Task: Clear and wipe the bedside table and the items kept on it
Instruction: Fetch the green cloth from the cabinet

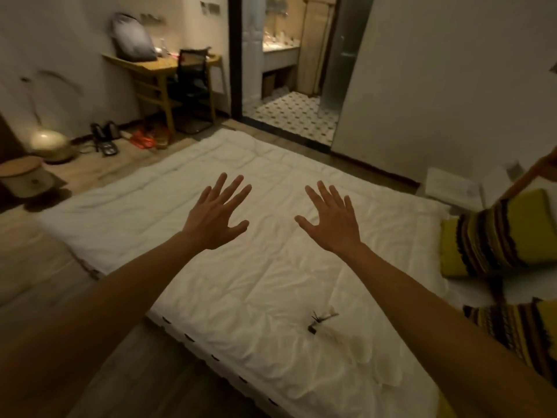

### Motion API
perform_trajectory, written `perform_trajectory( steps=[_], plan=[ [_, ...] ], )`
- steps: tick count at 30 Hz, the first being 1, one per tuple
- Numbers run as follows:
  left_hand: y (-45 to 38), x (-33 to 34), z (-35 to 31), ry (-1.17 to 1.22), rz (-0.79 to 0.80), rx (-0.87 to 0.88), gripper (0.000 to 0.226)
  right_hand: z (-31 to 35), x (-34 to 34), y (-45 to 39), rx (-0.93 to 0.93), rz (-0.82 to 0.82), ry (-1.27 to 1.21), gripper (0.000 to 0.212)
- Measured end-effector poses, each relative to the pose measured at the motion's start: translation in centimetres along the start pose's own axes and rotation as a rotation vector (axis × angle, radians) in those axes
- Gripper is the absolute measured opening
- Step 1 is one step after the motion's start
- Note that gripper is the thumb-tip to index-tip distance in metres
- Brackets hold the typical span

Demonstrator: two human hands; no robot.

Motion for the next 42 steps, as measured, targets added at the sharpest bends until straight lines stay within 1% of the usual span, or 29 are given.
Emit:
perform_trajectory(
  steps=[6, 12, 16, 22, 26, 30, 35, 38, 42],
  plan=[
    [1.0, -4.3, 15.0, 0.043, -0.076, -0.209, 0.079, 14.9, 3.1, -9.7, -0.192, -0.015, -0.023, 0.079],
    [3.8, -7.1, 29.2, -0.069, -0.061, -0.308, 0.081, 30.1, 6.2, -16.6, -0.347, -0.035, -0.078, 0.076],
    [5.9, -7.7, 37.3, -0.061, -0.087, -0.412, 0.08, 38.3, 8.8, -20.2, -0.422, -0.017, -0.094, 0.075],
    [7.6, -6.9, 47.8, -0.106, -0.074, -0.531, 0.08, 48.9, 13.2, -26.4, -0.564, 0.016, -0.128, 0.073],
    [6.5, -5.9, 54.6, -0.128, -0.079, -0.588, 0.083, 55.3, 16.4, -31.9, -0.638, 0.018, -0.161, 0.074],
    [4.5, -4.7, 62.0, -0.118, -0.102, -0.651, 0.085, 61.6, 20.0, -38.2, -0.681, 0.036, -0.195, 0.074],
    [2.9, -4.0, 71.9, -0.124, -0.085, -0.725, 0.087, 69.0, 23.6, -46.0, -0.764, 0.064, -0.215, 0.075],
    [2.9, -3.5, 77.7, -0.087, -0.112, -0.802, 0.088, 73.9, 25.7, -50.2, -0.769, 0.091, -0.233, 0.074],
    [3.7, -2.3, 85.2, -0.125, -0.11, -0.836, 0.088, 81.2, 28.9, -54.6, -0.826, 0.111, -0.23, 0.073]
  ],
)
Point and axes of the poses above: each hand's wrist, its own y-axis away from the middle knuckle, its own x-axis out of the palm, z = x × y, the point moved 4 cm from there along -y, towards the middle knuckle, and after that the axes turned 8 degrees about -y, right-handed, at the moved point
